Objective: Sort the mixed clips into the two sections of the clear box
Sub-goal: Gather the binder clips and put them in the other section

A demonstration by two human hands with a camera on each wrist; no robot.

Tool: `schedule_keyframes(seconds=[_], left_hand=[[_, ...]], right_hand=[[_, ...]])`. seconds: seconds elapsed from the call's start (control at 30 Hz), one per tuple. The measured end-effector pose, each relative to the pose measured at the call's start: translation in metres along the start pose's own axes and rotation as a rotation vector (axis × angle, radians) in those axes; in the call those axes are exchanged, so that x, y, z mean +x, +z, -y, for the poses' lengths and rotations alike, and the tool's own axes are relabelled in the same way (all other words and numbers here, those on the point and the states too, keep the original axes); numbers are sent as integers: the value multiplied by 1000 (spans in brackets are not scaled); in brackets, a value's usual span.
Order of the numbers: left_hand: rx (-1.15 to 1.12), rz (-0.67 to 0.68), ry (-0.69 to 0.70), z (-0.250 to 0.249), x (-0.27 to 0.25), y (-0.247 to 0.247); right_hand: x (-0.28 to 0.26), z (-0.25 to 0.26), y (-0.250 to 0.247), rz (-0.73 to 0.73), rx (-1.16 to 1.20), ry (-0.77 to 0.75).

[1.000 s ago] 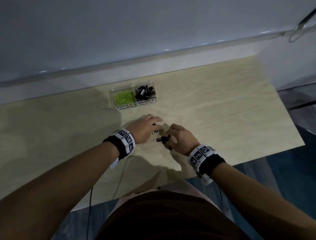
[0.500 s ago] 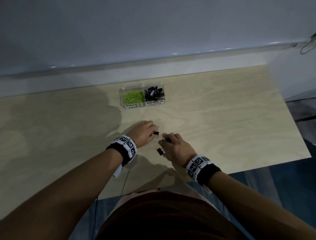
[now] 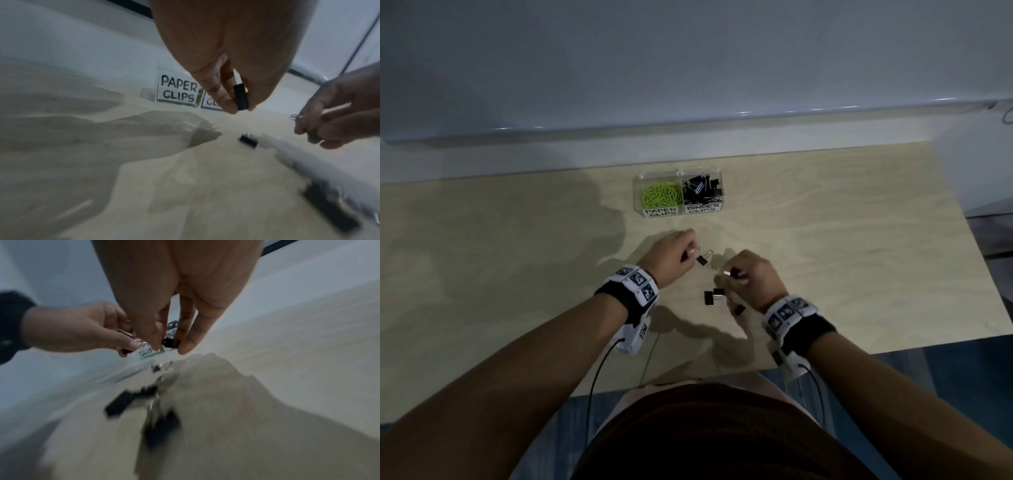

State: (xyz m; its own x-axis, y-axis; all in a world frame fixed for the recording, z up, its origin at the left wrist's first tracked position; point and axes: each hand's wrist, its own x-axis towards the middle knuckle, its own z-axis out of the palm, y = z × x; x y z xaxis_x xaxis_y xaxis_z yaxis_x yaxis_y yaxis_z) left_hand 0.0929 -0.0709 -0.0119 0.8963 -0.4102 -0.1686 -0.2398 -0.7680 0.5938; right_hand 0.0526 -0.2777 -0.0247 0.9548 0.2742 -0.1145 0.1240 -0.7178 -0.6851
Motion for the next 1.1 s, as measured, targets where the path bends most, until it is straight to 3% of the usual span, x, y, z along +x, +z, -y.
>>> schedule_keyframes(seconds=[0.17,0.27,0.43,0.6,0.7,0.77,0.87,1.0,1.1], left_hand=[[-187,-345,-136,-13,42,-35],[-210,-421,-199,-18,71,-46],[17,-249,-322,-20,94,-39],[65,-266,-234,-21,85,-36],[76,-286,-66,-20,61,-35],[74,-110,30,-17,41,-24],[148,170,45,-10,20,3],[145,157,-28,-12,16,30],[93,137,-64,-17,20,34]], right_hand=[[61,25,-34,-185,194,169],[103,40,-46,-224,190,216],[152,44,-40,-218,-7,308],[149,41,-39,-145,-165,227],[115,30,-42,-120,-161,98],[80,20,-41,40,-166,84],[26,13,-33,252,-197,111],[-25,13,-14,338,-185,161],[-37,8,1,299,-169,186]])
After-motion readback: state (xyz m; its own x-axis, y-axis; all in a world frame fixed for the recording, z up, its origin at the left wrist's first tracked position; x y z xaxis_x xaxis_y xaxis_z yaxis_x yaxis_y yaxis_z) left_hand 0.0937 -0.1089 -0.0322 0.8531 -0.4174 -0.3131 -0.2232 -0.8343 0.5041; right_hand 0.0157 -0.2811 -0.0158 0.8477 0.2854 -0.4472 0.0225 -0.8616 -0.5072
